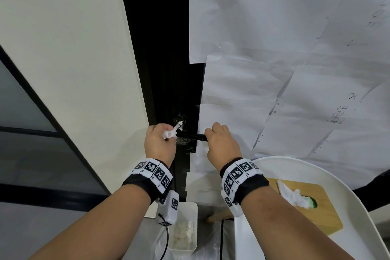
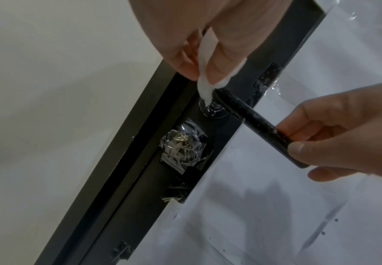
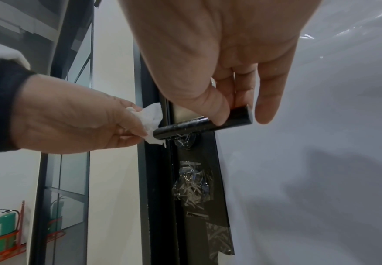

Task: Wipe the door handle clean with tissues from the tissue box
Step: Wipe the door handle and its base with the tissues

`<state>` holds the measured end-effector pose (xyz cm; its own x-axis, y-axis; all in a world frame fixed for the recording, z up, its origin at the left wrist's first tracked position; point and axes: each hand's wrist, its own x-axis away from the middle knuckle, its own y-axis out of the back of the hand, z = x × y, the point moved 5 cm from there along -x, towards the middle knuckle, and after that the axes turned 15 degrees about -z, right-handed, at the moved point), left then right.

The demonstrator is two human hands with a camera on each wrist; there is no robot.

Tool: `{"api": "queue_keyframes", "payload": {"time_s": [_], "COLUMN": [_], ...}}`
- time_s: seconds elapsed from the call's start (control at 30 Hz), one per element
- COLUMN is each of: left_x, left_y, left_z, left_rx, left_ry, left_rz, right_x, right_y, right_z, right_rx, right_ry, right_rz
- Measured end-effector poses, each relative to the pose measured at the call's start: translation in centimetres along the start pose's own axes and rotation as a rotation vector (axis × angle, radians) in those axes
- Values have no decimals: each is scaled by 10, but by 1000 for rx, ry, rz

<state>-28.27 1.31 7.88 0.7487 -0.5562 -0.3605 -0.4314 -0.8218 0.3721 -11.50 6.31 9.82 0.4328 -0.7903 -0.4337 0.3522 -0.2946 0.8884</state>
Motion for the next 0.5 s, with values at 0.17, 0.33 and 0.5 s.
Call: {"api": "queue_keyframes", "payload": {"time_s": [0.17, 0.33, 0.5], "left_x": [2, -5, -4], "left_y": [-2, -2, -7], "left_z": [-5, 1, 5], "left_rx": [116, 130, -33], "left_ry": [80, 175, 119], "left_rz": [56, 107, 170], "right_x": [0, 0, 0], "right_y": [1, 1, 1], "right_z": [0, 0, 0], "right_rx": [-13, -7, -1], "right_ry": [-6, -5, -9], "right_rz": [6, 11, 12]}}
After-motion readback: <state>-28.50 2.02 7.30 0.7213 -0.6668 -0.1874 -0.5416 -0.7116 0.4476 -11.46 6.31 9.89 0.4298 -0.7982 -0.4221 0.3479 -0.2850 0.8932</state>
